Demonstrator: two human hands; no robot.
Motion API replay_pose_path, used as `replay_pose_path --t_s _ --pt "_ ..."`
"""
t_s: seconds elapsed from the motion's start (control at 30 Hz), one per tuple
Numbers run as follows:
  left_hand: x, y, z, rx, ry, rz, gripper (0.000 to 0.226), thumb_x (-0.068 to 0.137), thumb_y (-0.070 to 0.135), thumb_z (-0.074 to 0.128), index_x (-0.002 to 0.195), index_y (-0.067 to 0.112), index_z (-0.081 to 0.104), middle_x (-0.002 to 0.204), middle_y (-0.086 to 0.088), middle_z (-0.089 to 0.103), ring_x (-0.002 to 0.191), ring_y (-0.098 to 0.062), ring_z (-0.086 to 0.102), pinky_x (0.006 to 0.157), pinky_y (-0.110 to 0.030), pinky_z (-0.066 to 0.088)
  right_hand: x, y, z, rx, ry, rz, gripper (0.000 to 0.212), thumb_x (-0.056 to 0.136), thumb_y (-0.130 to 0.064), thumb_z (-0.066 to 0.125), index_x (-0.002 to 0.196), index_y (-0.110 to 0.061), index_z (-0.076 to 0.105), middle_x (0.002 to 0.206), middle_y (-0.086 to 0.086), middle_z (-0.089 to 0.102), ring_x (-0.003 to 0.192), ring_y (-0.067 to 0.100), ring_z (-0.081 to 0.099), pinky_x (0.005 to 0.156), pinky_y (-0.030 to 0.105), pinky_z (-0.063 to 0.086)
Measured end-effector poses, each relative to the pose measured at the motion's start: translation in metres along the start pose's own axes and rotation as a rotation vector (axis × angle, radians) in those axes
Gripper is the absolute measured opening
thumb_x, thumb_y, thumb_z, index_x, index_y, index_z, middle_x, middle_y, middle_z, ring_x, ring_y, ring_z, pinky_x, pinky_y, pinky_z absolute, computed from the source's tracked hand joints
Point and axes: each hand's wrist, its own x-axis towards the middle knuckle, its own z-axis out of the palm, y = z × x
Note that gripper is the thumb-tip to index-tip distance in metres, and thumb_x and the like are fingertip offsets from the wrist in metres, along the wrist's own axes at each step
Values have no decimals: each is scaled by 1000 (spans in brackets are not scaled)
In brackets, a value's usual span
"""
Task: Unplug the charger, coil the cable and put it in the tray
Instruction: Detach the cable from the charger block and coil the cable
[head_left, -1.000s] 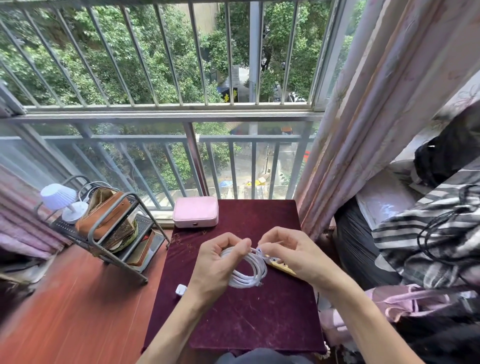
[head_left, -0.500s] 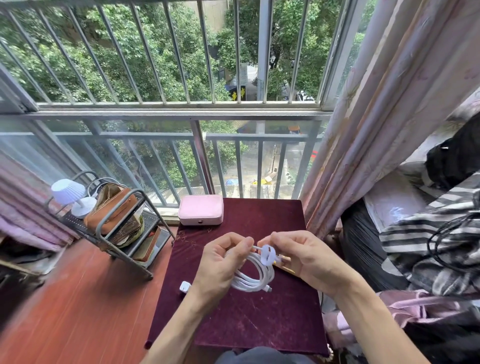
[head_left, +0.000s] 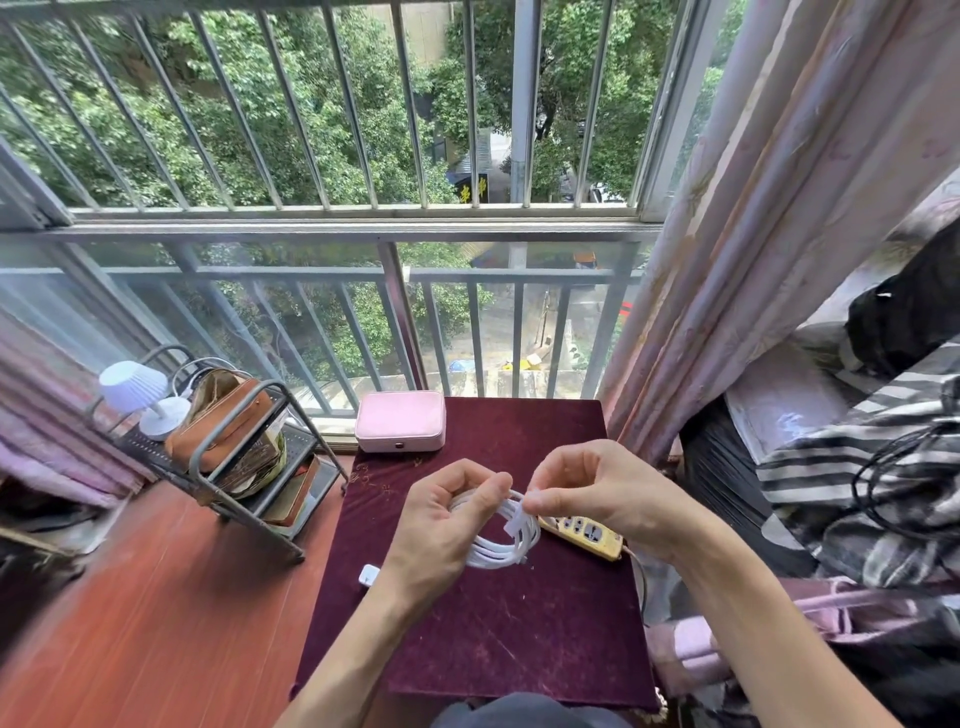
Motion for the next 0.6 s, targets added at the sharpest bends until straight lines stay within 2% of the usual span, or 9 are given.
replay_pose_path --t_s 0.1,0.17,0.27,0.33,0.4,0.47,0.6 --pt "-1 -2 1 10 31 -14 25 96 27 69 79 9 72 76 -22 70 67 -18 58 66 -28 47 0 2 6 -24 162 -74 30 69 -44 95 78 -21 79 87 26 77 77 22 68 79 40 55" --pt "-2 -2 4 -9 72 -47 30 95 29 69 76 5 70 69 -17 67 64 -15 55 64 -26 45 0 2 9 -50 203 -126 35 68 -52 94 78 -22 78 82 20 77 73 18 67 73 35 54" --pt "-4 -2 9 -57 129 -78 35 94 27 69 75 -2 65 61 -4 58 57 -12 46 58 -23 39 -3 -1 18 -234 250 -207 21 79 -38 91 79 -24 75 73 -2 77 58 -3 60 60 13 47" --pt "-4 -2 13 -82 171 -83 35 95 23 68 75 -6 62 62 -8 56 58 -17 43 57 -26 38 -6 -2 25 -414 342 -292 16 85 -27 88 79 -25 73 72 -7 74 54 -4 55 57 6 40" --pt "-3 -1 16 -93 202 -75 34 97 20 68 75 -6 62 63 -11 56 59 -19 44 58 -28 38 -11 -6 33 -571 401 -394 16 87 -17 85 81 -23 72 76 -6 74 59 -2 55 58 6 39" --pt "-2 -1 17 -68 212 -57 34 97 21 68 76 -4 63 63 -10 56 59 -18 44 57 -28 38 -15 -10 39 -692 424 -466 14 88 -9 84 83 -14 72 80 -5 71 63 -3 54 61 9 39" --pt "-3 -5 18 19 247 -52 32 97 25 69 71 6 66 58 2 58 54 -10 45 56 -26 39 -23 -19 45 -761 472 -556 11 89 -6 83 88 -9 72 77 -7 70 65 -9 53 65 6 39"
